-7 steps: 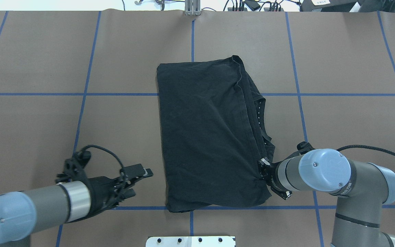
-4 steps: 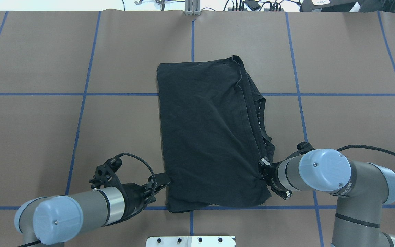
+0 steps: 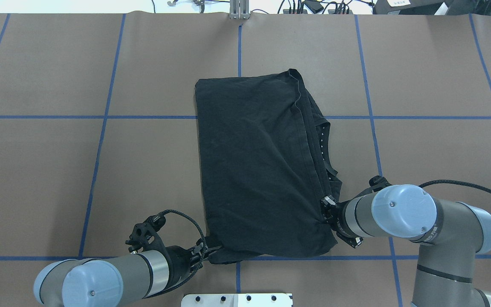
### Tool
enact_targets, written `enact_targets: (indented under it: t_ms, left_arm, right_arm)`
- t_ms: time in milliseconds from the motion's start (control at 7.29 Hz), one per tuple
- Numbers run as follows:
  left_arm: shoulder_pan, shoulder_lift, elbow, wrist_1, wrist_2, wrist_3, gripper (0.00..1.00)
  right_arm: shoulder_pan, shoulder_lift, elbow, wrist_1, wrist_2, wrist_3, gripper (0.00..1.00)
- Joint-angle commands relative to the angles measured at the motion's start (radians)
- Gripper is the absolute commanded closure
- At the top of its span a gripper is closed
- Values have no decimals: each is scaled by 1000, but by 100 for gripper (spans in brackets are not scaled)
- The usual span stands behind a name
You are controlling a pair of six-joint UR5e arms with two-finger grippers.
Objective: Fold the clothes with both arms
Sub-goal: 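Move the left gripper to the shirt's other near corner and grasp it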
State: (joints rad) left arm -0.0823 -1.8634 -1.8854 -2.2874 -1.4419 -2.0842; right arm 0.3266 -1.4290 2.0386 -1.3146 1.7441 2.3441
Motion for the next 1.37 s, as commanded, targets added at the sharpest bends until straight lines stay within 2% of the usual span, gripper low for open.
enact_targets:
  t_ms: [0,548,822,960,1097,1234]
  left_arm:
    - [3,-10,19,0,0,1,29]
    - [3,-25,40,0,0,0,39]
    - [4,-26,42,0,-6,-4,54]
    - [7,-26,42,0,-8,-16,59]
    - [16,-25,46,0,-8,-20,68]
    - [16,-25,45,0,-8,-34,100]
  right_arm:
    - [0,-1,0,0,0,1,100]
    - [2,-1,0,0,0,0,100]
    - [3,-1,2,0,0,0,100]
    - [3,-1,2,0,0,0,100]
    - [3,-1,2,0,0,0,100]
    - [3,1,0,2,0,0,100]
